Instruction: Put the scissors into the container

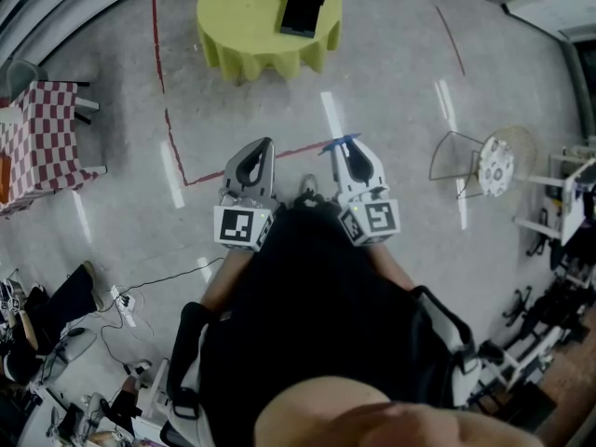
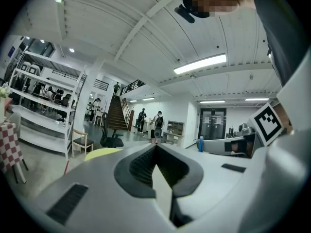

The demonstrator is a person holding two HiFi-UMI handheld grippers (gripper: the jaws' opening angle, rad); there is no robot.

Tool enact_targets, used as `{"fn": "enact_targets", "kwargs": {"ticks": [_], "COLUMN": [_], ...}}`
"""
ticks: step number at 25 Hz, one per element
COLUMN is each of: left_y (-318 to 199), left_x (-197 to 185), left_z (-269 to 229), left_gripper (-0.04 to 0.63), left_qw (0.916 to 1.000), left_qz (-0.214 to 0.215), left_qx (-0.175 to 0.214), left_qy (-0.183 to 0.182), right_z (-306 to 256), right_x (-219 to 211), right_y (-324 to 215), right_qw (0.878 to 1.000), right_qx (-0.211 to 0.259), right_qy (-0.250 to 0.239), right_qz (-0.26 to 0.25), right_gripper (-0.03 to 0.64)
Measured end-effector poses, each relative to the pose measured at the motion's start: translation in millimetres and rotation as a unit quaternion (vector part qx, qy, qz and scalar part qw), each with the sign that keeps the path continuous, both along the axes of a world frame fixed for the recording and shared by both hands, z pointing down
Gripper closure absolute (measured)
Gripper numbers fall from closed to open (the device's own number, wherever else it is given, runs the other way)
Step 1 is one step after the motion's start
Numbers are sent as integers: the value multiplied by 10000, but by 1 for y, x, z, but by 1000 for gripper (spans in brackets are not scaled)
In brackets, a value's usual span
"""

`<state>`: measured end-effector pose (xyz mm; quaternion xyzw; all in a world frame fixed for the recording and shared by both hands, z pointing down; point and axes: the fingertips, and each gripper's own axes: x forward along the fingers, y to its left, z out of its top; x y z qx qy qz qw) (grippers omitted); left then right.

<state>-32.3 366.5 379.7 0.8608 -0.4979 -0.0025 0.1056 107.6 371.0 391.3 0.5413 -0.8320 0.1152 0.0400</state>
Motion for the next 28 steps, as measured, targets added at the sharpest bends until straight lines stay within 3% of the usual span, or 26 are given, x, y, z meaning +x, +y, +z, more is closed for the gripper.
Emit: {"fn": "enact_targets", "kwargs": {"ticks": [13,28], "left_y": [4,-29], "left_x": [-43,-45], "left_z": [6,16], "left_gripper": [609,609], "left_qw": [9996,9996], "left_qz": [252,262], "left_qx": [-3,-71], "left_qy": [125,16], "right_z": [6,12], "right_x": [-48,-48], "right_y": [8,-36], "right_qw": [9998,9998], "right_qx": [18,40], "right_qy": [44,-50], "right_qz": [190,180], "right_gripper": [545,545]}}
